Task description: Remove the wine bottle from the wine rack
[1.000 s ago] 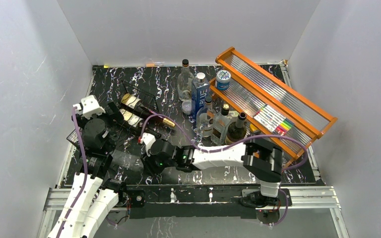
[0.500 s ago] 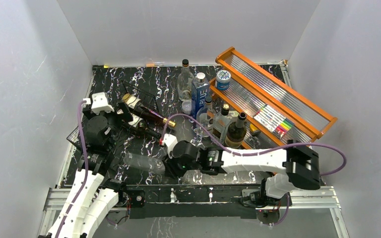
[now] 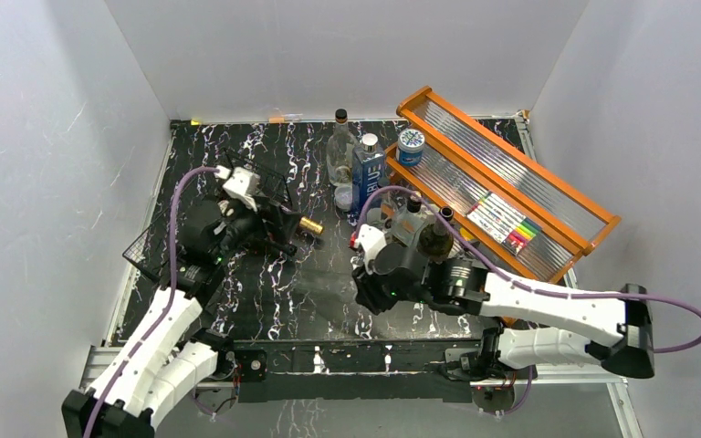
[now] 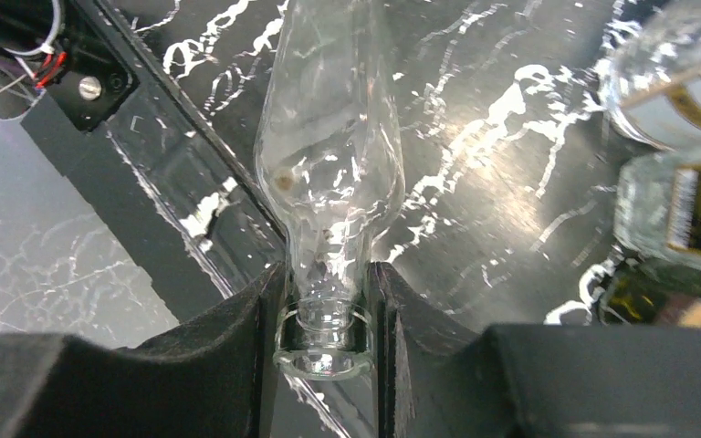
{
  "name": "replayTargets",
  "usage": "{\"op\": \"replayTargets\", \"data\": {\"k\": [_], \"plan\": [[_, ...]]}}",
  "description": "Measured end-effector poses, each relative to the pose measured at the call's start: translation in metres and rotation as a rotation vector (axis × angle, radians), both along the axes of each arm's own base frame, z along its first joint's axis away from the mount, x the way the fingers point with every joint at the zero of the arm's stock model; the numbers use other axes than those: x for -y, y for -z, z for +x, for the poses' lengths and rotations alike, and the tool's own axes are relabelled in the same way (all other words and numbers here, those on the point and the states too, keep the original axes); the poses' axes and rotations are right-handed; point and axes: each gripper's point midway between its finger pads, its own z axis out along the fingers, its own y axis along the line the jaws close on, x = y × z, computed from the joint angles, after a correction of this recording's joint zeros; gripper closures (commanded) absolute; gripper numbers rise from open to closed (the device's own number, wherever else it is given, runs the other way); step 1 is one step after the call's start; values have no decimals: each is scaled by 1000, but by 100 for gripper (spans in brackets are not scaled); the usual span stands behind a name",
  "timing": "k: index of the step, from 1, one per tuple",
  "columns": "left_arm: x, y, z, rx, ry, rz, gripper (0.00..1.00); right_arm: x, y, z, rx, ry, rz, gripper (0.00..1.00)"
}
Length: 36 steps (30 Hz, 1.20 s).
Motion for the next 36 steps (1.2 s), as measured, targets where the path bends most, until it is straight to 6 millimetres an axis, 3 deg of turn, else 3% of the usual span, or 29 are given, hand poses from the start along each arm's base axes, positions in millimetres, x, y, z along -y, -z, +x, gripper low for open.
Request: {"op": "replayTargets", "data": {"k": [6,10,16,20,26,36], "plan": [[61,28,-32,-126,320,-13,2,32,-13,8,42,51,-16,100],[98,31,-73,-143,553,-11,2,39,-12,10,53,53,-38,100],[130,21,-134,-17,815,39,2,44,-17,10,66,44,-58,100],[143,21,-160,60,930,83,2,48,-18,10,69,45,-61,100],[167,51,-170,57,1027,209,2,52,-21,8,70,45,-60,100],[187,80,-163,85,1056,330,2,55,-23,8,71,45,-54,100]]}}
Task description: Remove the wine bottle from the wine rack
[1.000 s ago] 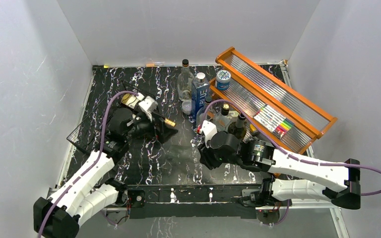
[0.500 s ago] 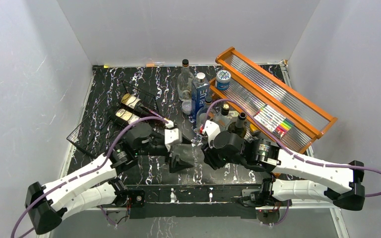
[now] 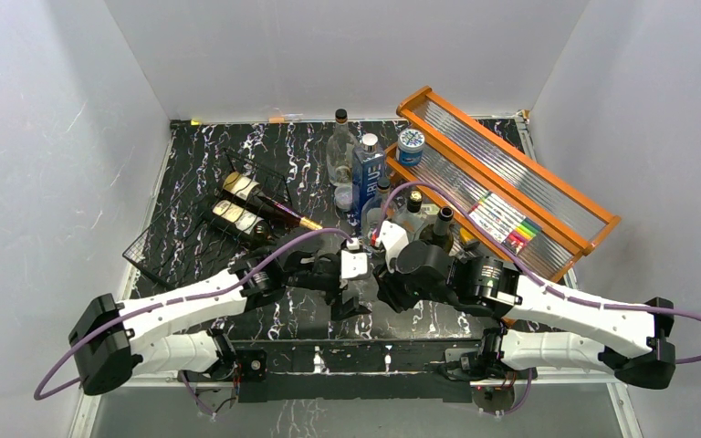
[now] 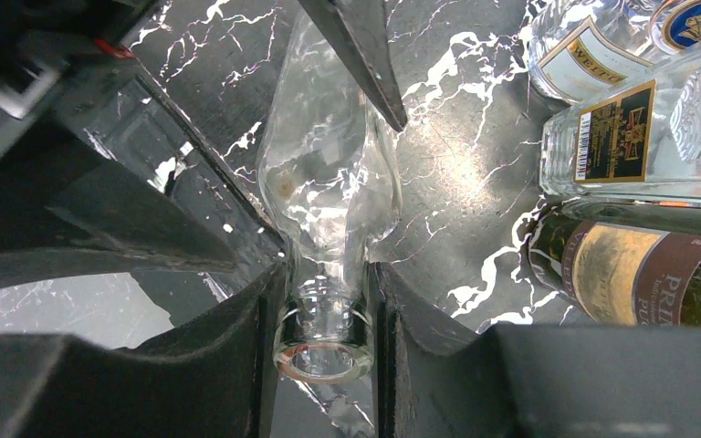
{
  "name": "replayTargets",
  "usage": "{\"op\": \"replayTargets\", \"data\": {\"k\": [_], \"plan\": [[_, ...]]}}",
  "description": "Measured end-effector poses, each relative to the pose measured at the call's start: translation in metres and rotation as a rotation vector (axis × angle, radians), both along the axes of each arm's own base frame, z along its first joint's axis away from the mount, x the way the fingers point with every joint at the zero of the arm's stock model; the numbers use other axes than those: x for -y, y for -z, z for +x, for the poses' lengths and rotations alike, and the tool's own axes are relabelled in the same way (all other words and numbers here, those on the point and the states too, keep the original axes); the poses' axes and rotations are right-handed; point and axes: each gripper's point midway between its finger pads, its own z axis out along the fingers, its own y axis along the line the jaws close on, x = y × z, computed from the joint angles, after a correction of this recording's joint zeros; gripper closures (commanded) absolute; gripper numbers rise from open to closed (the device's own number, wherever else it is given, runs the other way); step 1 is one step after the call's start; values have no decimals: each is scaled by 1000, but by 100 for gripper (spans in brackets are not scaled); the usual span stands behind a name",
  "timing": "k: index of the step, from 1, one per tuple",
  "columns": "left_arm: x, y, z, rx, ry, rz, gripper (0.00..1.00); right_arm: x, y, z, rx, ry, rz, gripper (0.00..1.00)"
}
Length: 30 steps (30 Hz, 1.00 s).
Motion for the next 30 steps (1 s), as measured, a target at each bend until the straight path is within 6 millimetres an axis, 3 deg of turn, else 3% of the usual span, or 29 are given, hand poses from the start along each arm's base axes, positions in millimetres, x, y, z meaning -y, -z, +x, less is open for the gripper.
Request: {"op": "replayTargets", "data": {"k": [5,12,17,18,21,26,30], "plan": [[9,11,4,-2,-1,15,7,0,-1,0,0,0,3,100],[16,1,11,27,-23,-32,34,1,-1,0,-2,2,5,98],[16,-2,12,36,-38,-45,45,0,-4,0,0,2,9,93],[15,-3,12,36,-39,-47,47,0,-5,0,0,1,11,89],[15,-6,12,38,-41,-55,54,0,-8,1,4,-2,13,68],[16,-11,12,37,-49,-70,59,0,-14,0,8,-9,15,41],[12,-14,12,41,-67,-84,61,-2,-34,4,31,3,55,22]]}}
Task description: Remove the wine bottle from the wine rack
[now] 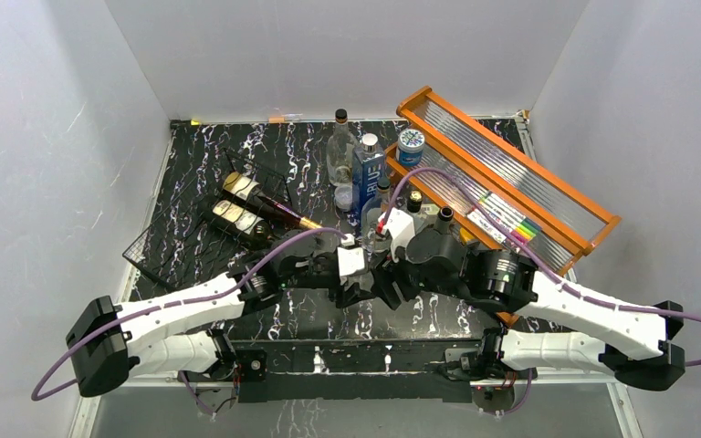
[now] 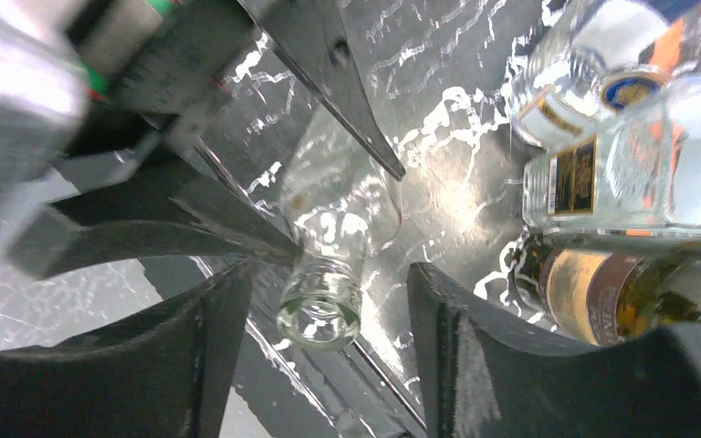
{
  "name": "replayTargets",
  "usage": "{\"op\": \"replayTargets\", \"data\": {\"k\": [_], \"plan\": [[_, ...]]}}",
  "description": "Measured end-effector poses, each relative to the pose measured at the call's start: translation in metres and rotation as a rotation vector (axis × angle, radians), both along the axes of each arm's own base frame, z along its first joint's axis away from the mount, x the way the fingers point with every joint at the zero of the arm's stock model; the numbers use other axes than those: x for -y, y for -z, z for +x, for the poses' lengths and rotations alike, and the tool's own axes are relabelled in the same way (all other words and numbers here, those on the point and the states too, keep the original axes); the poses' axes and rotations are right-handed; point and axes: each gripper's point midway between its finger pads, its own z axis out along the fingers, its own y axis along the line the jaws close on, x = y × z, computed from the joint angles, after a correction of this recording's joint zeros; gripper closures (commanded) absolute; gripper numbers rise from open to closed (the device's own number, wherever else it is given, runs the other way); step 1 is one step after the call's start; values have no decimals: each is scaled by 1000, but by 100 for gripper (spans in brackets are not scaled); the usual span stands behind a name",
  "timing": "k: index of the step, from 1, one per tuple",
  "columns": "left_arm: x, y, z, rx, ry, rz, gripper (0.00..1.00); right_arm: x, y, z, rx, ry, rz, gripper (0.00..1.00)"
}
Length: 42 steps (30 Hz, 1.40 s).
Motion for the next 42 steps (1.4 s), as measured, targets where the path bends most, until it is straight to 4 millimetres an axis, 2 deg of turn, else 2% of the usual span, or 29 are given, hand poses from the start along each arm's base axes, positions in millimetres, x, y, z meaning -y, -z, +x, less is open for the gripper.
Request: {"op": "replayTargets", "data": {"k": [5,9,17,21,27,35,42], "plan": [[-6,2,2,6,-33,-9,65,-8,-36,5,44,6,101,8],[-11,2,3,-1,-66,-23,67,-3,-58,12,88,45,154,3],[-12,-5,11,-36,-147,-89,69,30,-109,21,181,160,334,2],[-9,-15,18,-53,-192,-134,69,46,-124,22,202,204,391,2],[0,-20,33,-85,-270,-192,69,47,-125,24,192,226,392,2],[26,-20,55,-144,-331,-270,70,46,-124,24,191,227,389,2],[40,-22,69,-161,-368,-320,70,49,-127,23,190,229,406,2]]}}
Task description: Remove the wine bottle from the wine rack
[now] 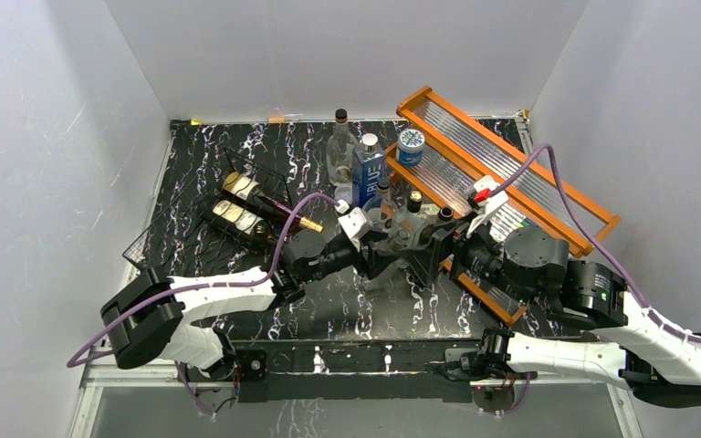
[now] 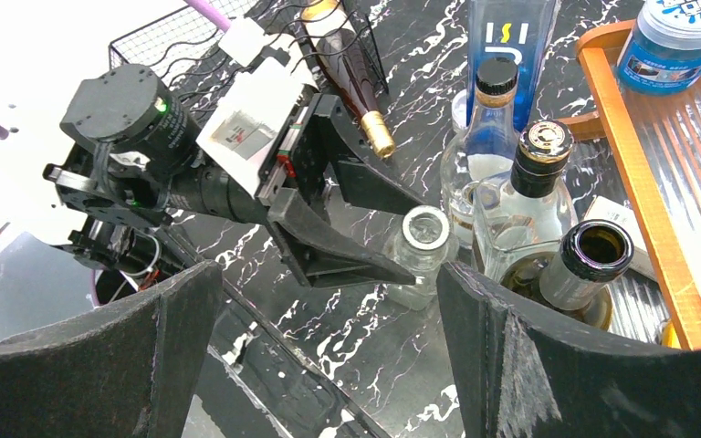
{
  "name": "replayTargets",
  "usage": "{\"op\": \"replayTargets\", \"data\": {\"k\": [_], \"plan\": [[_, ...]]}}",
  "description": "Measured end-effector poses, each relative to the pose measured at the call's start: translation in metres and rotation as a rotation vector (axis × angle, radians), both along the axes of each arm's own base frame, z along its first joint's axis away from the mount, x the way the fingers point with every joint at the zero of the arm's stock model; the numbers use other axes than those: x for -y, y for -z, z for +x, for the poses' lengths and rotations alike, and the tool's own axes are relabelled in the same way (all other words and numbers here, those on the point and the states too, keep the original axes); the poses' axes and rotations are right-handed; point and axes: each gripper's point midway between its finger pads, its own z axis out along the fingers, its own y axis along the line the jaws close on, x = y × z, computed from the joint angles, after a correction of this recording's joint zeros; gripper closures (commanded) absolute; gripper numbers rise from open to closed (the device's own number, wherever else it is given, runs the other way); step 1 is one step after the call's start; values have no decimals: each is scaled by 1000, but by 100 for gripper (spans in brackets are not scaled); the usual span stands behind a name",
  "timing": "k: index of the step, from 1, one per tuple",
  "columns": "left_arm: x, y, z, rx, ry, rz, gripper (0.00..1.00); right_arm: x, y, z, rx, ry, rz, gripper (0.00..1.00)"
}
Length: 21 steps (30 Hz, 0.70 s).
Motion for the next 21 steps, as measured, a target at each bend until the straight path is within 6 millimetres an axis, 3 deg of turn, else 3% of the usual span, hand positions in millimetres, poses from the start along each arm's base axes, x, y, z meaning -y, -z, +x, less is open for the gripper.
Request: {"op": "replayTargets", "data": {"k": [10,21], "plan": [[16,-1,10,-13,-6,-36,70,1,-1,-1,-6,3,12,2],[19,-13,10,-1,-4,-87,70,0,2,0,-9,5,1,2]]}}
